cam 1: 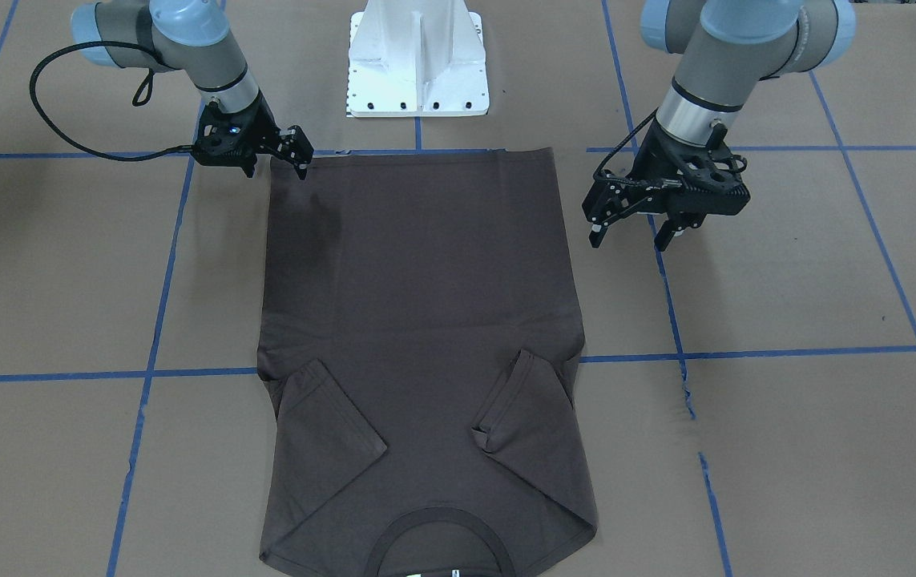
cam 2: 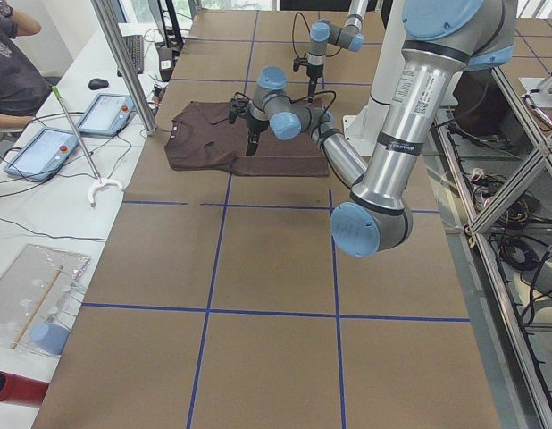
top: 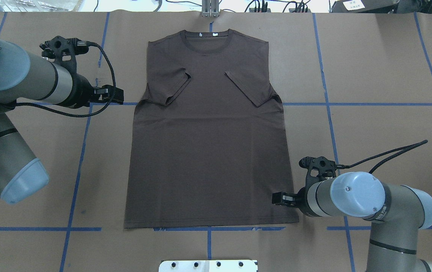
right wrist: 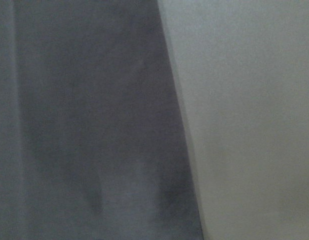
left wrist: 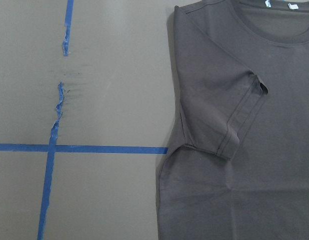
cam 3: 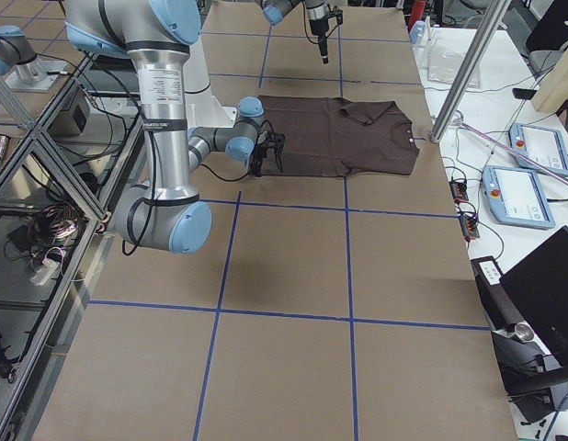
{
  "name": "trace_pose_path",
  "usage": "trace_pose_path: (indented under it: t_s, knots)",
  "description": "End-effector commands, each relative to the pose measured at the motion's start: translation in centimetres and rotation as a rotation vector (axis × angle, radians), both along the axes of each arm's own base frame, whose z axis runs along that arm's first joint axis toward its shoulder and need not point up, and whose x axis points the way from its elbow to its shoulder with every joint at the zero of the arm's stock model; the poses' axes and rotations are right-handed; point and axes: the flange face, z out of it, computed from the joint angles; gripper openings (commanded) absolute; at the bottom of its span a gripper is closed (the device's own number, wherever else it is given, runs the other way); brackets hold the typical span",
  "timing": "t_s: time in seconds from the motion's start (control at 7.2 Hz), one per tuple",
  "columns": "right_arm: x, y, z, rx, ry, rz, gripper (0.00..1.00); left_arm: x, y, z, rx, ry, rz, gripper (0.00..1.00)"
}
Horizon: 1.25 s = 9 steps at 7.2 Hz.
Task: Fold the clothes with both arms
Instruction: 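Release the sleeve and move both grippers toward the shirt hem corners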
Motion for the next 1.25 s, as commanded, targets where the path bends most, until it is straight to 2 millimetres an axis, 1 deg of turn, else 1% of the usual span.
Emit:
trace_pose_path:
  t_s: [0.0, 0.14, 0.28, 0.56, 0.69, 0.83, 1.11]
  knots:
    - [-0.6, 0.6, 0.1, -0.016, 0.040, -0.017, 0.88, -0.1, 0.0, -0.3, 0.027, -0.006, 0.015, 1.00]
    - [-0.6, 0.7, 0.2, -0.020, 0.047, -0.020, 0.59, -0.2, 0.0, -0.2, 0.026, -0.007, 0.013, 1.00]
    - [-0.6, 0.7, 0.1, -0.022, 0.045, -0.022, 0.38, -0.2, 0.0, -0.2, 0.026, -0.007, 0.013, 1.00]
    - [-0.6, 0.9, 0.3, -0.028, 0.047, -0.031, 0.04, -0.3, -0.2, -0.3, 0.027, -0.008, 0.011, 1.00]
    - [-0.6, 0.9, 0.0, -0.025, 0.040, -0.031, 0.00, -0.3, -0.2, -0.3, 0.027, -0.008, 0.011, 1.00]
    - [-0.3, 0.8, -0.4, -0.023, 0.033, -0.028, 0.00, -0.3, -0.2, -0.3, 0.028, -0.007, 0.011, 1.00]
    - [0.9, 1.0, -2.0, -0.013, -0.002, -0.023, 0.00, -0.2, -0.1, -0.1, 0.013, -0.005, 0.012, 1.00]
